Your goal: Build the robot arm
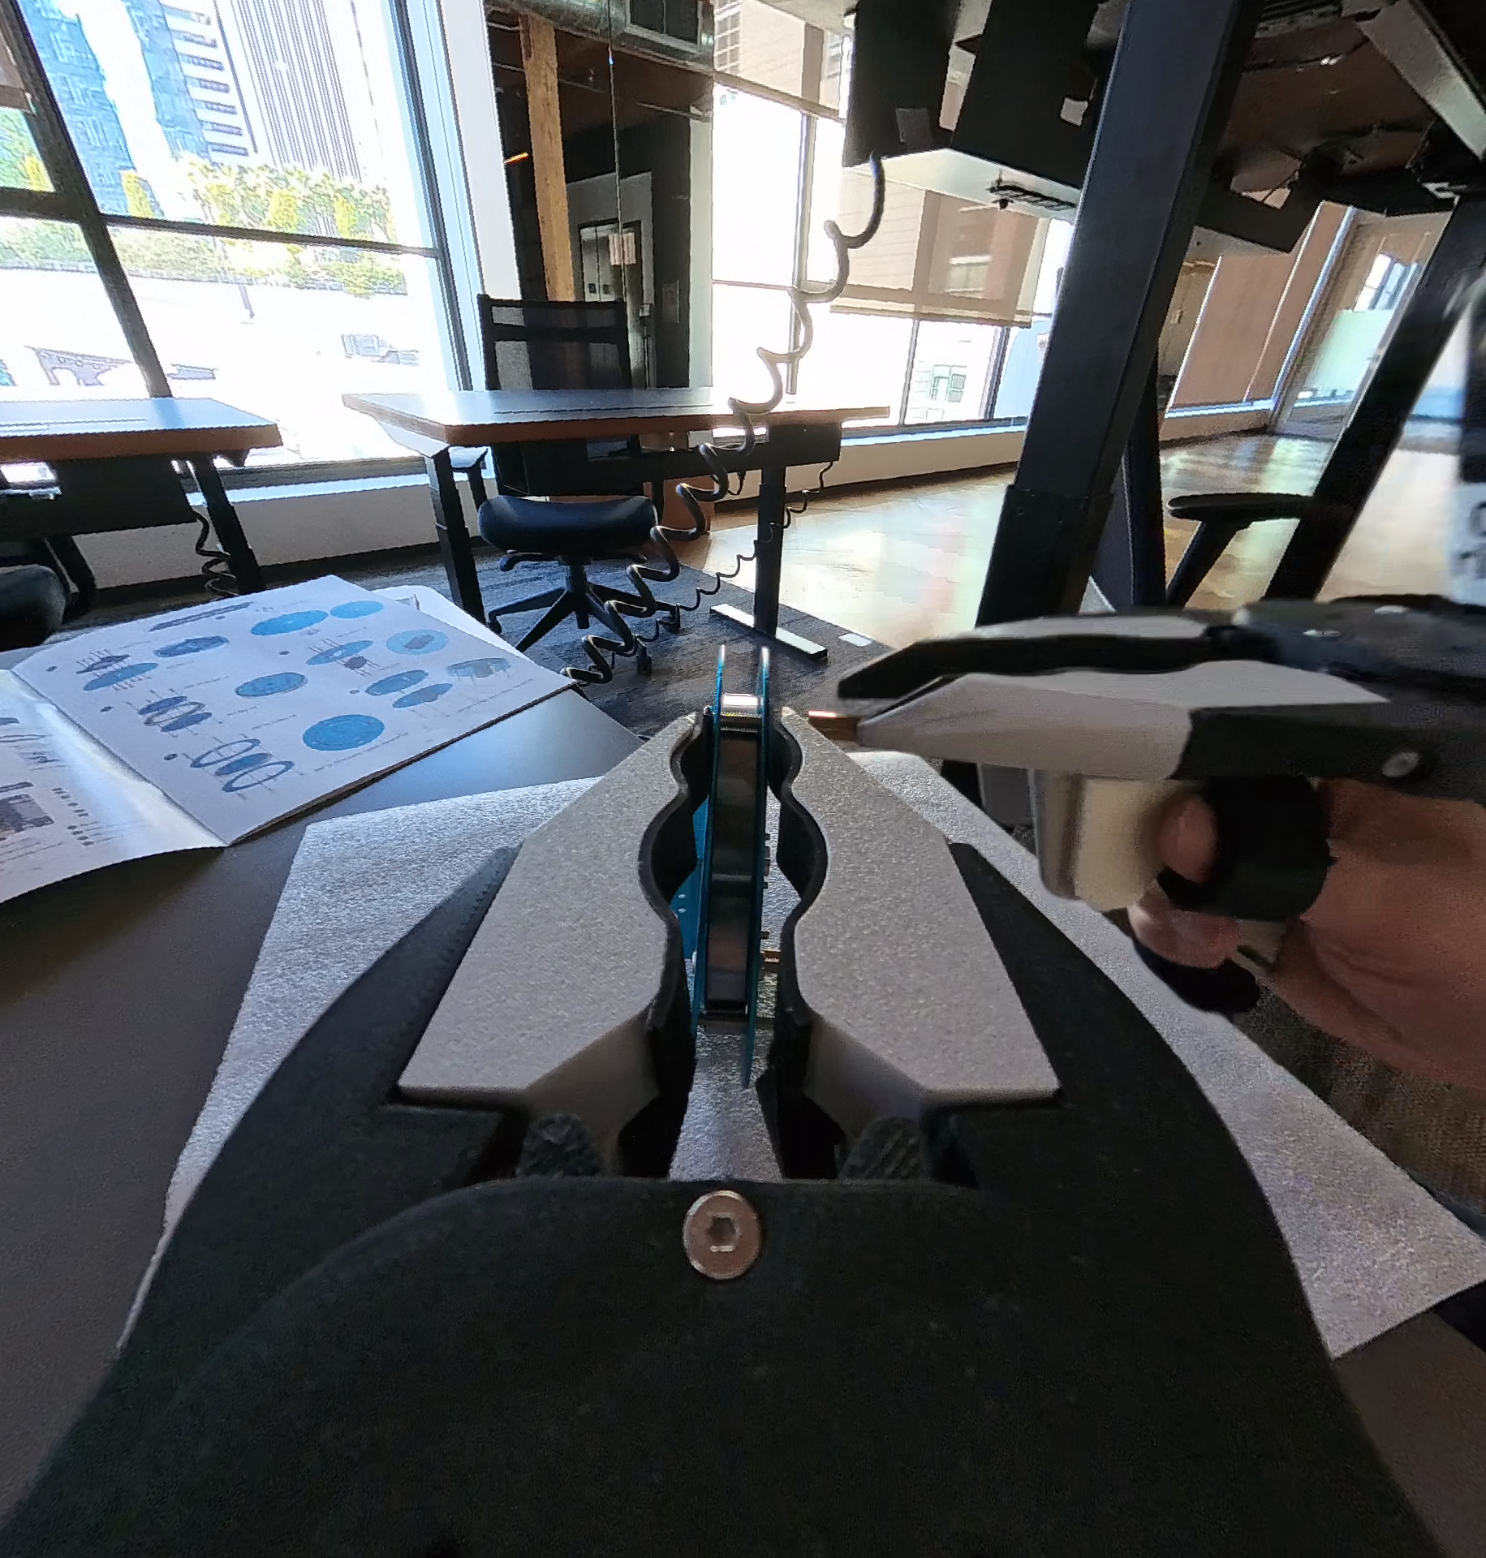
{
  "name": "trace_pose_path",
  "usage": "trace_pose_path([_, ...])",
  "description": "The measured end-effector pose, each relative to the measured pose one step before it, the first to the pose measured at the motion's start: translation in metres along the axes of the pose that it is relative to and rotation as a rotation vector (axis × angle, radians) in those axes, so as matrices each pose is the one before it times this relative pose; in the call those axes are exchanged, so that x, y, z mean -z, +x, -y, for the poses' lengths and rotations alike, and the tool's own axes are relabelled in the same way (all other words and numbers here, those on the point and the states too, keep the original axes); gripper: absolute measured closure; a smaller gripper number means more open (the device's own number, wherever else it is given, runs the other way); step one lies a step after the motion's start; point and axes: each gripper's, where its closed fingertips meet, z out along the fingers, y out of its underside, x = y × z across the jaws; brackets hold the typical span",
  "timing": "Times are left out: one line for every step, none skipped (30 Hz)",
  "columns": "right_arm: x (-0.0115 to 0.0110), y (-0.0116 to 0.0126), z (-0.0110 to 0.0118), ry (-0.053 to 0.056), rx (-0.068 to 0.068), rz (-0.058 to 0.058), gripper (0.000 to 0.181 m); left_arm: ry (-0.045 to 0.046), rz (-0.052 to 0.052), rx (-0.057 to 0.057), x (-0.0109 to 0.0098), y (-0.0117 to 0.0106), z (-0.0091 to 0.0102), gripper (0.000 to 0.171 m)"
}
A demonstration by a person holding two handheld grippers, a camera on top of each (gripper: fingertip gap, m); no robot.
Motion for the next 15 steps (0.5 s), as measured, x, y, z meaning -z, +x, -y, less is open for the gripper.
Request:
trace_pose_path([0.00029,-0.00171,0.00305,-0.0069,0.0899,-0.0209,0.166,0.00014,0.0013,-0.0011,0.00008,-0.00031,0.00002,0.161])
trace_pose_path([-0.00101,-0.00254,0.00045,-0.0213,0.0688,-0.0071,0.170,-0.00048,0.0021,-0.0082,-0.00007,0.00034,0.00000,0.161])
trace_pose_path([-0.00192,-0.00269,-0.00219,-0.0370,0.0477,0.0026,0.174,-0.00038,0.0029,-0.0101,-0.00022,0.00065,0.00002,0.161])
trace_pose_path([-0.00196,0.00051,-0.00321,-0.0348,0.0266,-0.0118,0.178,-0.00008,0.0075,-0.0091,0.00015,-0.00026,-0.00002,0.161])
trace_pose_path([0.00012,0.00039,0.00065,-0.0089,0.0019,-0.0022,0.178,0.00105,0.0035,-0.0060,0.00027,0.00005,0.00025,0.161])
trace_pose_path([0.00084,0.00025,0.00033,-0.0079,-0.0231,0.0041,0.178,0.00105,-0.0028,0.0005,0.00008,0.00068,0.00015,0.161])
trace_pose_path([0.00131,0.00006,0.00077,0.0008,-0.0289,0.0103,0.179,-0.00009,-0.0057,0.0020,0.00010,0.00089,0.00009,0.161])
trace_pose_path([0.00110,0.00121,-0.00013,0.0041,-0.0281,0.0067,0.179,-0.00100,-0.0088,0.0043,0.00034,0.00080,0.00016,0.161])
trace_pose_path([0.00106,0.00265,-0.00067,0.0016,-0.0245,0.0041,0.179,0.00318,-0.0177,0.0102,0.00083,0.00156,0.00096,0.159])
trace_pose_path([0.00123,0.00265,0.00059,0.0073,-0.0232,0.0053,0.179,0.01153,-0.0233,0.0240,0.00134,0.00105,0.00252,0.148])
trace_pose_path([0.00102,0.00187,-0.00034,0.0023,-0.0170,0.0063,0.179,0.01169,-0.0225,0.0381,0.00195,-0.00087,0.00302,0.143])
trace_pose_path([0.00123,-0.00001,-0.00007,0.0014,-0.0106,0.0115,0.179,0.01211,-0.0241,0.0484,0.00195,-0.00234,0.00339,0.144])
trace_pose_path([0.00053,-0.00060,-0.00006,-0.0013,-0.0063,0.0111,0.179,0.00359,-0.0276,0.0527,0.00119,-0.00264,0.00259,0.144])
trace_pose_path([-0.00010,-0.00080,-0.00003,-0.0036,0.0014,0.0108,0.179,-0.01814,-0.0246,0.0503,0.00048,-0.00302,0.00006,0.146])
trace_pose_path([-0.00042,-0.00074,0.00003,-0.0063,0.0075,0.0074,0.179,-0.02611,-0.0275,0.0424,0.00002,-0.00149,-0.00044,0.145])
